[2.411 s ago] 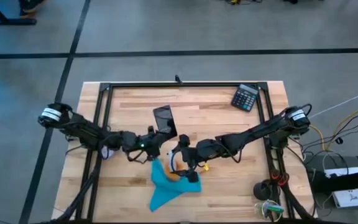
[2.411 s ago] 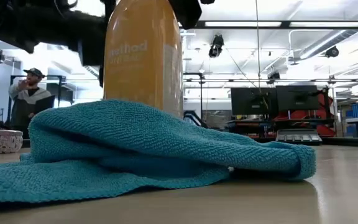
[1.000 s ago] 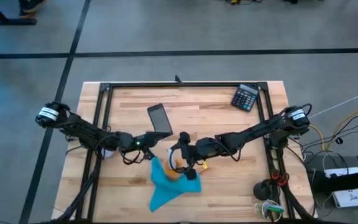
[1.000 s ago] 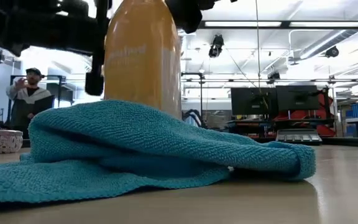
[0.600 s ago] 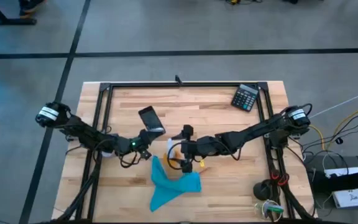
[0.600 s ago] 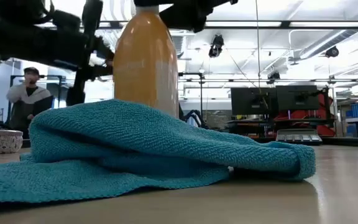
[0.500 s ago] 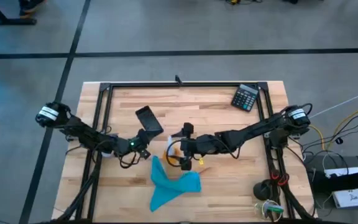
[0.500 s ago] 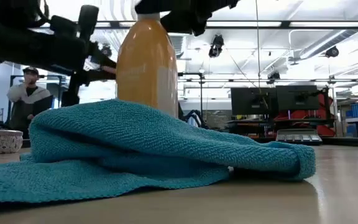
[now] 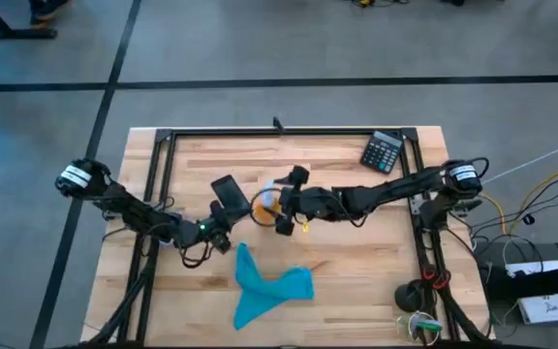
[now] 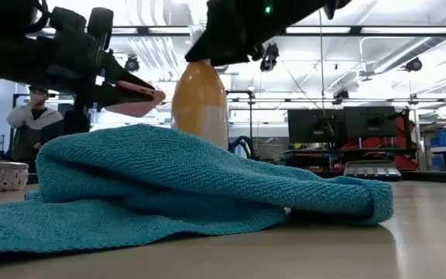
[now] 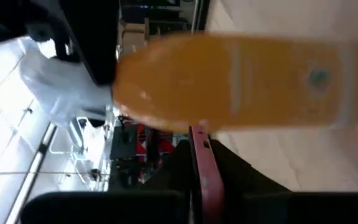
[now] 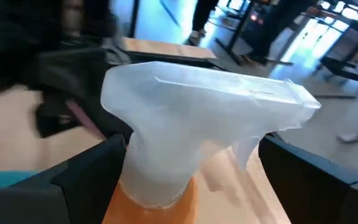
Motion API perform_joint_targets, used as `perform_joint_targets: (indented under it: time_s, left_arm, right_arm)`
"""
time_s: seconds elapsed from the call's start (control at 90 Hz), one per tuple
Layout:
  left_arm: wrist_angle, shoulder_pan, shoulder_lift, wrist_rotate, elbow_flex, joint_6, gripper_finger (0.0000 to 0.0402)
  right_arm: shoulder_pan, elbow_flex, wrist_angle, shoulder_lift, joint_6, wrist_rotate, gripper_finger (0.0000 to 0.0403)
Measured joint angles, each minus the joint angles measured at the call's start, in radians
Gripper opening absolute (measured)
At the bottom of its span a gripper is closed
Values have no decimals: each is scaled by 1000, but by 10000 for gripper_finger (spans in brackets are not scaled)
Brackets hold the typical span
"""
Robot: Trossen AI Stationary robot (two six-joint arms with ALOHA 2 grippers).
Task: Apply microfiber cloth
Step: Spray the back of the pink cellphone using yellow spray bottle
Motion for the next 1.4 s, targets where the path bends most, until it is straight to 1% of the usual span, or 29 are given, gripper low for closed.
perform_joint_targets:
  time_s: [0.389, 0.467, 0.589, 0.722, 0.911, 1.078, 1.256, 1.4]
  left_arm:
    - [-3, -2, 0, 5, 0, -128, 17]
    - [-5, -2, 0, 20, 1, -161, 17]
    - [-5, -2, 0, 72, 14, -227, 17]
    - [-6, -2, 0, 90, 26, -272, 17]
    - [-18, -3, 0, 90, 38, -303, 17]
    - [-28, -4, 0, 115, 43, -330, 17]
    - [-27, -4, 0, 120, 45, -333, 17]
    - [-27, -4, 0, 120, 45, -333, 17]
  right_arm:
    - [-147, 0, -22, 1, -142, 0, 355]
    - [-170, 0, -20, 1, -172, -1, 355]
    - [-208, -1, -20, 1, -213, 14, 355]
    - [-236, -3, -27, -7, -234, 83, 355]
    - [-240, -7, -60, -47, -275, 82, 354]
    - [-245, -8, -102, -69, -240, 71, 354]
    - [-279, -8, -204, -67, -94, -36, 354]
    - [-290, -8, -295, -67, -27, -36, 354]
